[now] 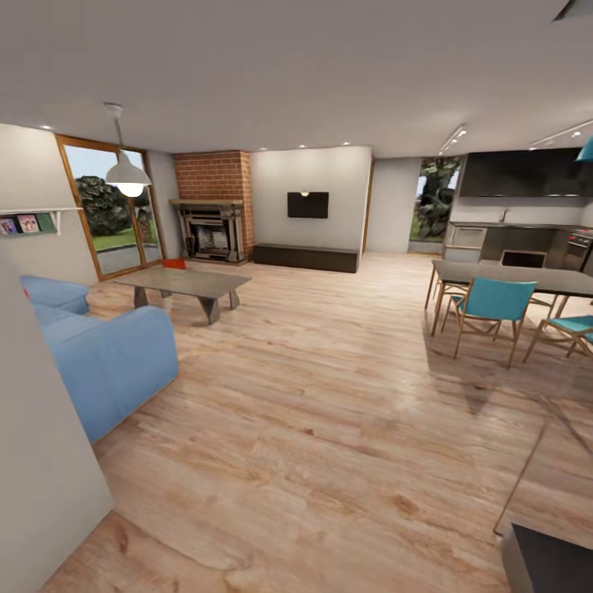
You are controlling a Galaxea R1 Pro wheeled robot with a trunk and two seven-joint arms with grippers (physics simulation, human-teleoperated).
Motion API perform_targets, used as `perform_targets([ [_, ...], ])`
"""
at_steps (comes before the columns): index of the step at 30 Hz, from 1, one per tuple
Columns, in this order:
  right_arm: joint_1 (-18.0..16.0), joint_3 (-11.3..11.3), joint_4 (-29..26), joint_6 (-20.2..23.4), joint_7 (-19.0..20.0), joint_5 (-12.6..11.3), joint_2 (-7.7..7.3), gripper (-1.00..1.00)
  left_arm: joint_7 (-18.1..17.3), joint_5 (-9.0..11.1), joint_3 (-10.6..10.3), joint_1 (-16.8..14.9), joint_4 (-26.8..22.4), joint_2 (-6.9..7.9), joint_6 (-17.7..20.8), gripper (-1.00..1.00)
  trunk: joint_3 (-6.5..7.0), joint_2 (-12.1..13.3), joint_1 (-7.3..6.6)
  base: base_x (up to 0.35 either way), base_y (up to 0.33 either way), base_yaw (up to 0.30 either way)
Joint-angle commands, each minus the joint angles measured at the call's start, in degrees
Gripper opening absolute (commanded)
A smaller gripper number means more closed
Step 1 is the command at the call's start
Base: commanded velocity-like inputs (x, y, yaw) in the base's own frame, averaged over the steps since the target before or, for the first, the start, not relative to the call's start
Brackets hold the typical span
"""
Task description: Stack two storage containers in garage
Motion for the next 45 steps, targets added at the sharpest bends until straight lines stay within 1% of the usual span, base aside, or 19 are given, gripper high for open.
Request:
perform_targets([
  [1, -0.1, 0.5, 0.2, -0.3, -0.1, -0.5, 0.02, 1.0, 0.1, 0.4, -0.5, 0.0, 0.0, -0.01, -0.1, 1.0, -0.07, 0.0, 0.04, 0.322, 0.0, 0.0],
  [45, -0.1, 0.4, 0.2, -0.3, -0.1, -0.5, 0.02, 1.0, 0.1, 0.5, -0.5, 0.0, 0.0, -0.01, -0.1, 1.0, -0.07, 0.0, 0.04, 0.322, 0.0, 0.0],
])
